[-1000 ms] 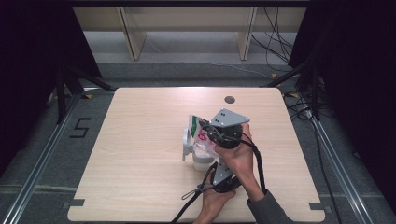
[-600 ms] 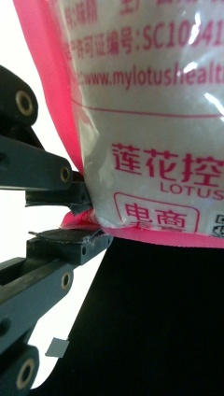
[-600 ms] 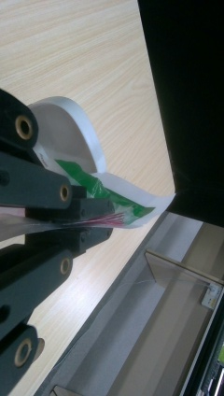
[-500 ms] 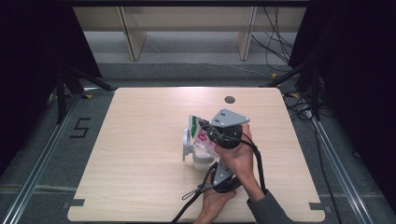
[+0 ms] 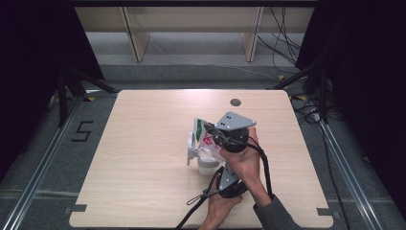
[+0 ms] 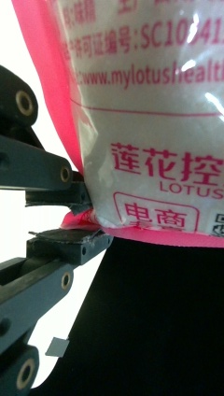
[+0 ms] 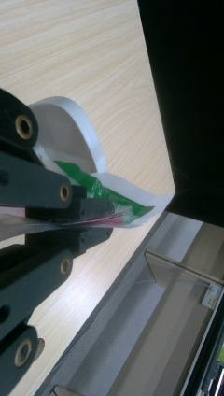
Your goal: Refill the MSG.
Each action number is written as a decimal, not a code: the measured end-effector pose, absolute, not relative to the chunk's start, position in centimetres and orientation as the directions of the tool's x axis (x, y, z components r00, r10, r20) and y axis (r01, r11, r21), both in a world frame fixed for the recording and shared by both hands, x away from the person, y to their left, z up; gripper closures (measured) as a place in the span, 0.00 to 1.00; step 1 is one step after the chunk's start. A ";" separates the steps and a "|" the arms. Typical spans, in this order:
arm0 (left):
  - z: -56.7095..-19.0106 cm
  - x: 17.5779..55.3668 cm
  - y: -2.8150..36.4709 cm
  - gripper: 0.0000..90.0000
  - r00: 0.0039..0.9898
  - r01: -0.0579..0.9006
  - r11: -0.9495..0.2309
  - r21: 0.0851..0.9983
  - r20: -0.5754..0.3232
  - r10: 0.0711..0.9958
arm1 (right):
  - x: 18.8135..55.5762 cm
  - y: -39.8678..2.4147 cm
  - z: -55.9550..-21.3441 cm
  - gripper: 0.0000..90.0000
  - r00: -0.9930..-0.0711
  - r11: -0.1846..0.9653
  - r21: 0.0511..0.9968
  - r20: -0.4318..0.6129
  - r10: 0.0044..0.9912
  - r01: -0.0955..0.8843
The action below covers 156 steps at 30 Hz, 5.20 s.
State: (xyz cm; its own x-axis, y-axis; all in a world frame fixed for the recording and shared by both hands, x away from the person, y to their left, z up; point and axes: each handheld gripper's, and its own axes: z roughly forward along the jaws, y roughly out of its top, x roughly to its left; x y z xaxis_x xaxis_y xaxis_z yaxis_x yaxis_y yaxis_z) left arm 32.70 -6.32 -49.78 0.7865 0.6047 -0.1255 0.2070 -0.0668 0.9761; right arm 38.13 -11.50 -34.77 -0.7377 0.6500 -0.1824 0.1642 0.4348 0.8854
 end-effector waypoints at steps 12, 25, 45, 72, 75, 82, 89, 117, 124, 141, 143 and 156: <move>-49.7 32.8 -6.3 0.86 0.792 0.201 -0.063 0.978 -0.124 0.598 | 38.1 -11.6 -34.6 0.98 -0.735 0.426 0.890 -0.181 0.654 0.160; -49.9 32.8 -6.3 0.86 0.793 0.210 -0.055 0.976 -0.138 0.594 | 38.3 -11.4 -35.0 0.98 -0.727 0.439 0.886 -0.205 0.655 0.146; -49.8 32.7 -6.3 0.86 0.789 0.207 -0.058 0.977 -0.131 0.600 | 38.1 -11.5 -34.8 0.98 -0.725 0.422 0.892 -0.184 0.663 0.160; -49.8 32.8 -6.3 0.86 0.792 0.210 -0.053 0.976 -0.138 0.595 | 38.2 -11.4 -34.9 0.98 -0.729 0.436 0.888 -0.200 0.655 0.148; -49.8 32.8 -6.2 0.86 0.787 0.212 -0.068 0.975 -0.129 0.604 | 38.2 -11.5 -34.7 0.98 -0.728 0.428 0.892 -0.196 0.656 0.146; -49.8 32.8 -6.2 0.86 0.791 0.207 -0.064 0.976 -0.128 0.598 | 38.2 -11.6 -34.7 0.98 -0.725 0.420 0.894 -0.187 0.663 0.153; -49.8 32.8 -6.1 0.86 0.788 0.210 -0.073 0.975 -0.125 0.603 | 38.1 -11.7 -34.7 0.98 -0.723 0.414 0.897 -0.182 0.667 0.155; -50.4 32.4 -5.8 0.86 0.784 0.214 -0.061 0.975 -0.135 0.605 | 37.4 -13.2 -33.6 1.00 -0.759 0.394 0.905 -0.140 0.635 0.163; -50.6 31.8 -5.4 0.86 0.792 0.220 -0.103 0.970 -0.116 0.599 | 36.6 -14.1 -33.5 1.00 -0.766 0.375 0.914 -0.131 0.630 0.152; -50.8 31.8 -4.5 0.76 0.804 0.259 -0.169 0.951 -0.116 0.583 | 35.5 -17.3 -33.5 1.00 -0.774 0.287 0.944 -0.057 0.631 0.164; -50.8 31.6 -4.4 0.75 0.802 0.268 -0.174 0.948 -0.119 0.586 | 35.4 -17.8 -33.6 1.00 -0.767 0.269 0.948 -0.043 0.641 0.171; -51.1 31.4 -3.9 0.64 0.794 0.291 -0.203 0.935 -0.118 0.596 | 35.1 -20.2 -34.5 1.00 -0.783 0.194 0.959 0.043 0.621 0.207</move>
State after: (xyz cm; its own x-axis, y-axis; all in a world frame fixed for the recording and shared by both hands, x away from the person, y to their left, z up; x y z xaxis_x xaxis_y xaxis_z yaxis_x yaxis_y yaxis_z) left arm 31.45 -3.88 -51.07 0.7944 0.5959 -0.1175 0.2906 -0.2030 0.9351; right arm 35.08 -20.22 -34.54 -0.7829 0.6207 0.0434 0.2072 0.1943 0.9588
